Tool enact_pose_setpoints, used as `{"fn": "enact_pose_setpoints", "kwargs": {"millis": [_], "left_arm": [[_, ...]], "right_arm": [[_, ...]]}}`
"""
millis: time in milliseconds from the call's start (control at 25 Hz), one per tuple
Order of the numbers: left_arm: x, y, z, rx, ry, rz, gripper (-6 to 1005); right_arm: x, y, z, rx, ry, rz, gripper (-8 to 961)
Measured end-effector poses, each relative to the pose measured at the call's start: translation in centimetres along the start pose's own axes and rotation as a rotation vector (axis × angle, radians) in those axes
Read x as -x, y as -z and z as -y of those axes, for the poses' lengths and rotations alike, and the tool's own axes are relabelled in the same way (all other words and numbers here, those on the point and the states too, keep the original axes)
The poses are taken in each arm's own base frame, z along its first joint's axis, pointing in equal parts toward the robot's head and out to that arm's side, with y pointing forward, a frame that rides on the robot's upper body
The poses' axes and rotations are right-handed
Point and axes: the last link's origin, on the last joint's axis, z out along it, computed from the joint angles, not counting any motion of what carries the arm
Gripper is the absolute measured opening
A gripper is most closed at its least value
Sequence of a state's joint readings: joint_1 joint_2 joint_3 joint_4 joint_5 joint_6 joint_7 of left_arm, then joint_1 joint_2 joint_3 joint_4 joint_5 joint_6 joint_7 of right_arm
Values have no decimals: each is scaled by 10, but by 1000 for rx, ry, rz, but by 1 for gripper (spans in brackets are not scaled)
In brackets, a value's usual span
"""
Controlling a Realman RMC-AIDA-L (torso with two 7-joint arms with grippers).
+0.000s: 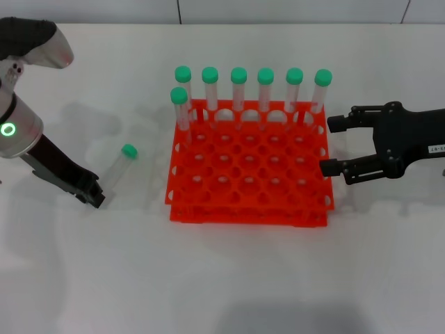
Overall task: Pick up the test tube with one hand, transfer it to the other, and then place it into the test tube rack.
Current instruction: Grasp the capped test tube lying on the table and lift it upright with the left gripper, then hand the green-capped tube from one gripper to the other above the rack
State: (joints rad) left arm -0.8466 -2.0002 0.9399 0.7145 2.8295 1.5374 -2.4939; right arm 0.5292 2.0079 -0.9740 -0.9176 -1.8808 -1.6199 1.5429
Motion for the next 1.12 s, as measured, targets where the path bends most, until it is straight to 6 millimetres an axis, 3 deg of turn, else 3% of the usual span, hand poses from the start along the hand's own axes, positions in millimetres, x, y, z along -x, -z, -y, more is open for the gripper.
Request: {"fn": "enact_pose_setpoints", "kwargs": {"millis": [200,600,1120], "left_arm": [[0,4,5,6,10,-48,191],[8,28,27,101,71,-356,192],[8,94,43,182,-38,-1011,192]], "right_arm": [[-1,2,0,-6,1,12,854],[-2,5,0,-19,-6,21,854],[-4,14,1,-59,-7,80,853]]}}
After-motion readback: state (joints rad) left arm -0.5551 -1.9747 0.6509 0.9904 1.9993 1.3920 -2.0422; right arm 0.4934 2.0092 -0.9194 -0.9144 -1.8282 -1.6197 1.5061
